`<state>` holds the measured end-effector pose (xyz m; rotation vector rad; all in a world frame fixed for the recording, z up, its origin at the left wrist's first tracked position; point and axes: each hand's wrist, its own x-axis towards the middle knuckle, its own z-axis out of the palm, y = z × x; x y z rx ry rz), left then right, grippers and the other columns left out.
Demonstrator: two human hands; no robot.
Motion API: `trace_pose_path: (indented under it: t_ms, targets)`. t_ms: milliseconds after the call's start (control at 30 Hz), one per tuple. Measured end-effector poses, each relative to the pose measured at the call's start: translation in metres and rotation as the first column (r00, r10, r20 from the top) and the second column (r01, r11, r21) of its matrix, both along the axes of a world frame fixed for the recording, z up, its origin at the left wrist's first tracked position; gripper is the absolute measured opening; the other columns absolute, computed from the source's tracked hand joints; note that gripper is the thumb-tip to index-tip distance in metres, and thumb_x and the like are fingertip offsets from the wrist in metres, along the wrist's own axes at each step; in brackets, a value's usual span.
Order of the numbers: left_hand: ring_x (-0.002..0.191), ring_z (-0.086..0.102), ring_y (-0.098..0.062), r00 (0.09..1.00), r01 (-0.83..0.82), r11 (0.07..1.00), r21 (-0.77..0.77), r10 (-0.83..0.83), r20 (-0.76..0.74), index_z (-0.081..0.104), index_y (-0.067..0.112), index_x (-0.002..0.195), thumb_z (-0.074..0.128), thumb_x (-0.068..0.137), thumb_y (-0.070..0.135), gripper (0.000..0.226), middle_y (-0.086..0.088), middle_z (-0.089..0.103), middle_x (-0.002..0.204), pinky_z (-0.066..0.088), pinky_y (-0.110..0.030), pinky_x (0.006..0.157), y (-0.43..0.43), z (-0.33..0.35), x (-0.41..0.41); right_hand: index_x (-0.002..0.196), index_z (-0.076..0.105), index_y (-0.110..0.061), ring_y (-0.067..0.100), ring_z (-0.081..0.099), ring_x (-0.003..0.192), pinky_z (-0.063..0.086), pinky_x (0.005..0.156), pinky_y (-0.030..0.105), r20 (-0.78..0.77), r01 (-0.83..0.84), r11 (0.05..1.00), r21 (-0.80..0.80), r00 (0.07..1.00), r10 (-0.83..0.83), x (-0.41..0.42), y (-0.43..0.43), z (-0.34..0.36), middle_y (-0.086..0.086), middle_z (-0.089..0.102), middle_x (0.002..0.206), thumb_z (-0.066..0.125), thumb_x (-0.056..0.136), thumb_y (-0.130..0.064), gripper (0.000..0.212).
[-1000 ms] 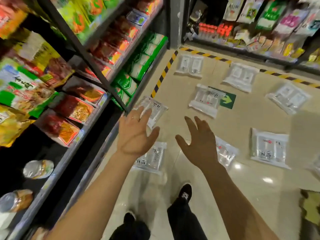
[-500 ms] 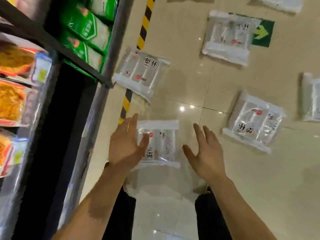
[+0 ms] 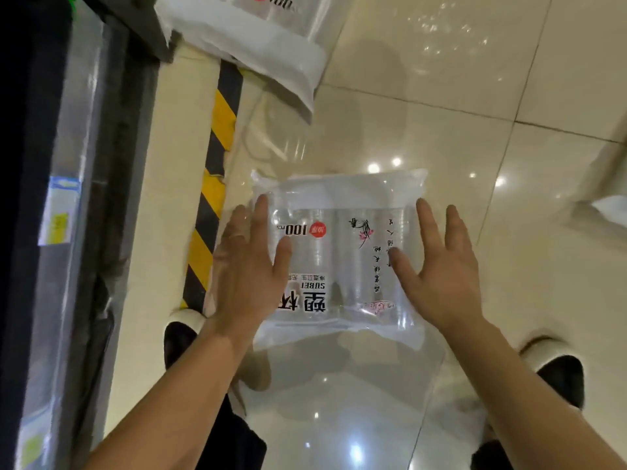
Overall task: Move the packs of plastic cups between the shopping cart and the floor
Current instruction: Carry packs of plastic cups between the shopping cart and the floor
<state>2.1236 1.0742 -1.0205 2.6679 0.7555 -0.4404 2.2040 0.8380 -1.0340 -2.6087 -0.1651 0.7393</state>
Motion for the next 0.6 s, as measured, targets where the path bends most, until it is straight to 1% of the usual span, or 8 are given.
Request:
trace_pose_path:
  t_ms: [100,200,233,300,367,433,533,600]
  targets:
    - [0.144,0.029,-0.034,0.999,-0.039,0.999,-0.03,0.04,0.031,0.017,0.021,0.157,0.025,0.099,0.055,0.067,-0.014,0.031,0.157,0.032,-0.045,0.112,0.001,-0.04,-0.018,0.153,-0.004,-0.042,0.031,0.01,0.149,0.017,0.119,0.049,-0.001,-0.014,0.999,0.029,1.0,0.014,-0.011,-0.008,-0.041,0.015,0.015,0.161,0.032,0.095,-0.064,0.072]
    - [0.134,0.043,-0.024,0.991,-0.065,0.992,-0.107,0.076,0.109,0.012,0.025,0.157,0.029,0.101,0.051,0.064,-0.006,0.043,0.151,0.036,-0.031,0.107,0.002,-0.067,-0.032,0.154,-0.008,-0.035,0.033,0.03,0.141,0.027,0.114,0.05,0.053,-0.022,0.988,0.154,0.998,0.013,-0.024,-0.01,-0.07,0.012,0.034,0.153,0.032,0.097,-0.056,0.073]
    - [0.131,0.043,-0.015,0.982,-0.098,0.983,-0.155,0.121,0.144,0.01,0.027,0.157,0.032,0.101,0.048,0.063,-0.002,0.045,0.149,0.032,-0.019,0.105,0.001,-0.072,-0.034,0.155,-0.006,-0.031,0.032,0.034,0.136,0.027,0.114,0.044,0.068,-0.006,0.981,0.192,0.998,-0.007,-0.027,-0.009,-0.076,0.011,0.039,0.148,0.034,0.098,-0.052,0.072]
    - [0.125,0.033,0.015,0.963,-0.123,0.965,-0.232,0.173,0.208,0.009,0.027,0.157,0.035,0.102,0.044,0.064,0.016,0.042,0.146,0.018,0.002,0.098,-0.001,-0.075,-0.034,0.156,0.002,-0.021,0.028,0.037,0.127,0.023,0.108,0.025,0.111,0.03,0.968,0.248,0.992,-0.059,-0.029,-0.007,-0.081,0.014,0.045,0.138,0.039,0.099,-0.044,0.072]
    - [0.116,0.021,0.032,0.953,-0.127,0.95,-0.284,0.196,0.23,0.009,0.024,0.157,0.04,0.103,0.04,0.064,0.028,0.032,0.137,0.014,0.008,0.093,-0.005,-0.077,-0.035,0.156,0.007,-0.017,0.023,0.035,0.125,0.017,0.102,0.011,0.114,0.055,0.956,0.287,0.989,-0.091,-0.03,-0.004,-0.08,0.016,0.045,0.137,0.042,0.099,-0.04,0.071]
    - [0.11,0.013,0.04,0.939,-0.173,0.918,-0.358,0.263,0.221,0.009,0.024,0.157,0.046,0.104,0.034,0.065,0.028,0.025,0.132,0.012,0.011,0.091,-0.01,-0.07,-0.034,0.156,0.005,-0.021,0.013,0.031,0.13,0.013,0.1,0.001,0.074,0.086,0.941,0.327,0.99,-0.116,-0.031,-0.001,-0.073,0.013,0.04,0.144,0.042,0.099,-0.04,0.07]
    - [0.116,0.016,0.036,0.93,-0.194,0.921,-0.337,0.282,0.235,0.009,0.027,0.157,0.045,0.102,0.037,0.066,0.016,0.03,0.143,0.011,0.01,0.091,-0.013,-0.045,-0.021,0.153,-0.003,-0.034,-0.02,0.024,0.125,0.017,0.095,-0.002,0.038,0.131,0.926,0.354,0.987,-0.154,-0.028,0.002,-0.047,0.008,0.031,0.152,0.041,0.099,-0.044,0.071]
    - [0.128,0.028,0.014,0.924,-0.201,0.93,-0.308,0.285,0.257,0.009,0.03,0.157,0.042,0.102,0.04,0.064,0.0,0.033,0.152,0.016,0.002,0.097,-0.014,-0.019,-0.008,0.151,-0.006,-0.04,-0.019,0.024,0.126,0.021,0.096,0.008,0.06,0.126,0.929,0.348,0.986,-0.156,-0.018,0.003,-0.016,0.004,0.029,0.154,0.04,0.098,-0.048,0.071]
